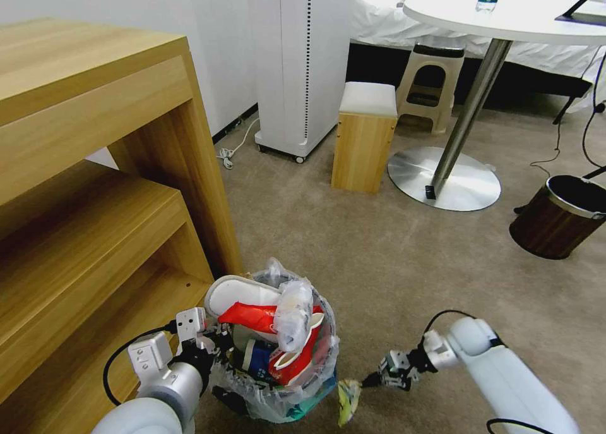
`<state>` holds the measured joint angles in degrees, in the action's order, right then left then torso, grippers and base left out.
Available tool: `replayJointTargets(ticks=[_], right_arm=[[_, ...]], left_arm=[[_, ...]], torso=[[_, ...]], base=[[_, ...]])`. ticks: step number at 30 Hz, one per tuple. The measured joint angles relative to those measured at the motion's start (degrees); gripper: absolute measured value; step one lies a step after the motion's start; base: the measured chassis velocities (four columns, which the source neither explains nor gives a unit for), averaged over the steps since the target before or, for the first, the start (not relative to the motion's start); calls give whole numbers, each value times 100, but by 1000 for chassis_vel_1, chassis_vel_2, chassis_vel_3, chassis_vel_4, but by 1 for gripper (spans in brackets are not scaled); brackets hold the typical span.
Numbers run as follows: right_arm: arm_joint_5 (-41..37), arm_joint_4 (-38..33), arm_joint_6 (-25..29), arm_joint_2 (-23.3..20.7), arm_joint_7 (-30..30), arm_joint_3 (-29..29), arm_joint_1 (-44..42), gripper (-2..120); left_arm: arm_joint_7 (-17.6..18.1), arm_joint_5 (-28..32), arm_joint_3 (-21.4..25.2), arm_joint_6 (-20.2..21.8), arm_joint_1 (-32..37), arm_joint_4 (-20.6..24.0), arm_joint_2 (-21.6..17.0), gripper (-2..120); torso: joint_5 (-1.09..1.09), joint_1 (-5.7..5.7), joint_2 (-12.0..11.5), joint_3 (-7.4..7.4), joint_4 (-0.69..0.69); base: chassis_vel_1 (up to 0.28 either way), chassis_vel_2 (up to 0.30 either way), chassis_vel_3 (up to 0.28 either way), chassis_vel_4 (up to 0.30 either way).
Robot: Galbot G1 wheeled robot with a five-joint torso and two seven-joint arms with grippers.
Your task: Pick up the trash bin and place the garbage on the floor into it.
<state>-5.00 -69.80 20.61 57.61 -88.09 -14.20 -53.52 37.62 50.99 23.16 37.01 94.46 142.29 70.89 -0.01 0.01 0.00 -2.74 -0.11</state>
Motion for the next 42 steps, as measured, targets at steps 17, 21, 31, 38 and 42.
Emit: replayJointTargets(ticks=[17,21,31,38,42], right_arm=[[-2705,-2067,-1023,-562,-17,403,-123,0],[-2912,-2224,-1093,-559,-17,471,-96,0],[-4295,-2240,-1252,-293,112,694,103,0],[-4851,-2346,-1286,-101,1029,1160,426,0],[-4764,-2300,-1319,-50,1497,1377,687,0]], left_arm=[[11,6,24,-7,-79,-121,-16,1],[12,7,17,-9,-98,-145,-16,1],[12,3,-25,-11,-107,-177,-12,1],[12,-47,-67,-12,-84,-191,8,1],[9,-53,-63,-11,-49,-151,6,1]], torso=[[1,0,0,0,1],[1,0,0,0,0],[1,0,0,0,0],[0,0,0,0,0],[0,0,0,0,1]], base=[[0,0,0,0],[0,0,0,0],[0,0,0,0],[0,0,0,0],[0,0,0,0]])
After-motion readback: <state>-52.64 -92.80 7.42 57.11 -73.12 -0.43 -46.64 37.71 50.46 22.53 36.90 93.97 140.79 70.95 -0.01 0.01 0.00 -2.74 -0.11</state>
